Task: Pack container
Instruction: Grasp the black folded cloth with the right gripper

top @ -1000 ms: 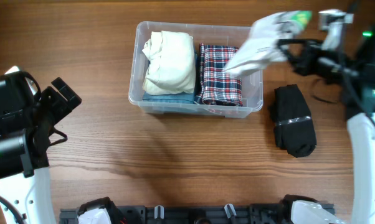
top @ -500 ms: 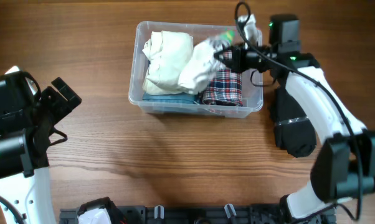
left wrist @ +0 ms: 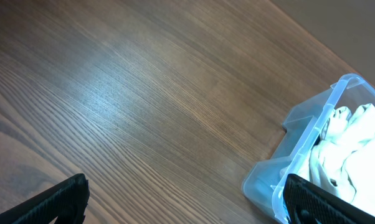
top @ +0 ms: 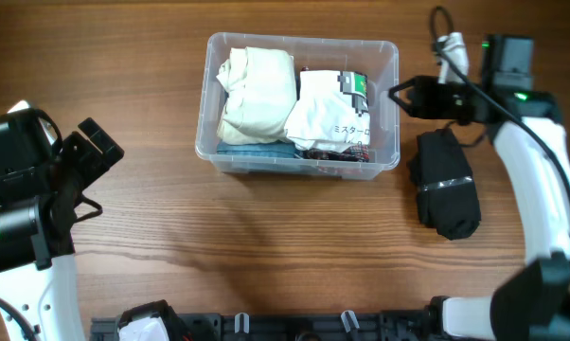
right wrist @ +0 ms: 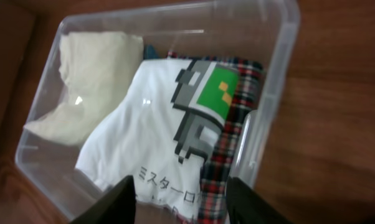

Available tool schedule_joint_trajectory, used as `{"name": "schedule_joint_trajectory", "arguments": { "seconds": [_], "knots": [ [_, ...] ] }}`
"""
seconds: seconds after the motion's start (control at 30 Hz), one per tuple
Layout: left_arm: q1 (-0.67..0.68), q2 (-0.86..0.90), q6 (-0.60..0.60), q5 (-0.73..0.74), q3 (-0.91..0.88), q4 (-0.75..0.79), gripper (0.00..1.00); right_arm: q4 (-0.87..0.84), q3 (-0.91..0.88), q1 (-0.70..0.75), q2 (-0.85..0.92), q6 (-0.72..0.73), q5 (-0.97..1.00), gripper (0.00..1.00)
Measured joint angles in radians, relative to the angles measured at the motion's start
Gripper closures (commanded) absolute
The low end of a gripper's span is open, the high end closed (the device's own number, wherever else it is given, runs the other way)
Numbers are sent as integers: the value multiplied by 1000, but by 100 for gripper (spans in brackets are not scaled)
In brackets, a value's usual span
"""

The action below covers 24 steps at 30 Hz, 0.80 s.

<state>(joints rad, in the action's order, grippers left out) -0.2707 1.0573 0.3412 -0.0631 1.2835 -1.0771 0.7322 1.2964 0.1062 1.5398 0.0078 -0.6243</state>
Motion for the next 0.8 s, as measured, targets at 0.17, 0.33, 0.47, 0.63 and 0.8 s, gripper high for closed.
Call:
{"name": "schedule_joint_trajectory", "arguments": {
  "seconds": [0.17, 0.33, 0.47, 0.63, 0.8],
  "knots": [
    [0, 0, 0, 0, 0, 0, 0, 215, 4, 90, -81, 57, 138, 0],
    [0, 0, 0, 0, 0, 0, 0, 183, -67, 180, -51, 86, 377, 0],
    [0, 0, 0, 0, 0, 0, 0, 100, -190, 261, 29, 101, 468, 0],
    [0, 0, 0, 0, 0, 0, 0, 13, -299, 333, 126, 100, 362, 18],
    [0, 0, 0, 0, 0, 0, 0, -52, -354, 331, 149, 82, 208, 92]
  ]
}}
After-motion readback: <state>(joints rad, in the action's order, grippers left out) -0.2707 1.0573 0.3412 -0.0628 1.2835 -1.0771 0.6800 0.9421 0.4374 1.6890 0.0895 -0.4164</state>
